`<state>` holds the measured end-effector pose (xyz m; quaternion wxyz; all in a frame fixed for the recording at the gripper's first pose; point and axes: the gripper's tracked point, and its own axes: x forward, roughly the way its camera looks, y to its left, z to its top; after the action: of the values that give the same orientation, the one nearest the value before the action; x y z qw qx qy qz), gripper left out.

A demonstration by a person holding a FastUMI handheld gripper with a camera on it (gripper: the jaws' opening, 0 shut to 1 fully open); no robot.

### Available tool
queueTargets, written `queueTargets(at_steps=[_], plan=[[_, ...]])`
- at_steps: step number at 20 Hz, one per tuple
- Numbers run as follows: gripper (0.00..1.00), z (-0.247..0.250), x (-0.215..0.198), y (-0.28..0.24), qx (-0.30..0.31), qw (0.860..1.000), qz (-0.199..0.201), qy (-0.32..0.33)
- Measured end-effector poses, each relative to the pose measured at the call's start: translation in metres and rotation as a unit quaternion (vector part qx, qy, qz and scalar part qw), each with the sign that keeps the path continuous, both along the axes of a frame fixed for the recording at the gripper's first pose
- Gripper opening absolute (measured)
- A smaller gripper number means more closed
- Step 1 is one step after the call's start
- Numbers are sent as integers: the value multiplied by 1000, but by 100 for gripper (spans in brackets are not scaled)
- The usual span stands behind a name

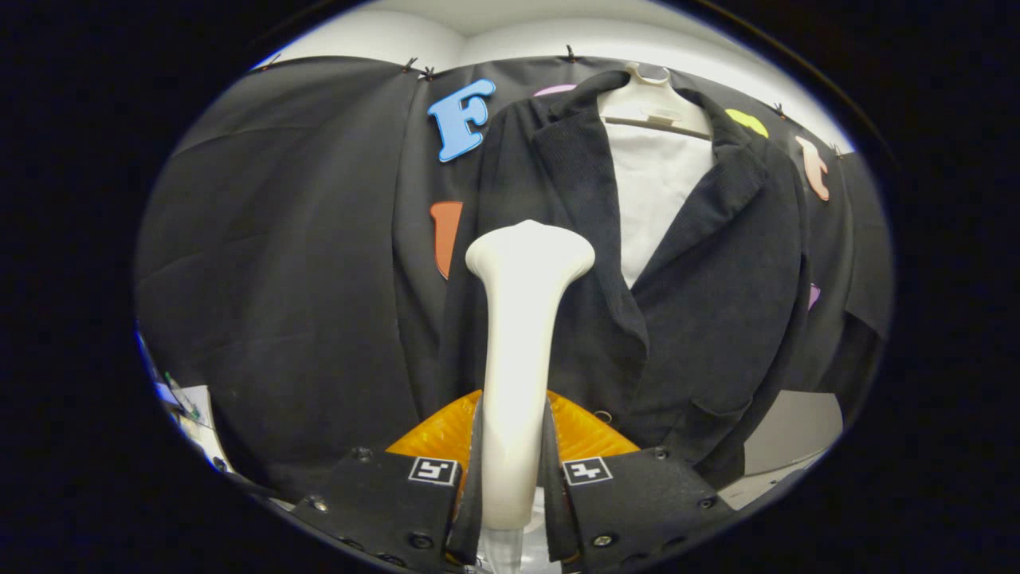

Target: Iron the clothes twice with a garment steamer, once on the left side and once on the right side.

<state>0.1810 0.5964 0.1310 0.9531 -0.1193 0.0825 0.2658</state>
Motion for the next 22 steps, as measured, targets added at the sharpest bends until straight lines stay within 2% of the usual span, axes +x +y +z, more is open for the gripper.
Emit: queueTargets(at_steps=[22], plan=[[35,-102,13,-34,-41,995,-11,88]])
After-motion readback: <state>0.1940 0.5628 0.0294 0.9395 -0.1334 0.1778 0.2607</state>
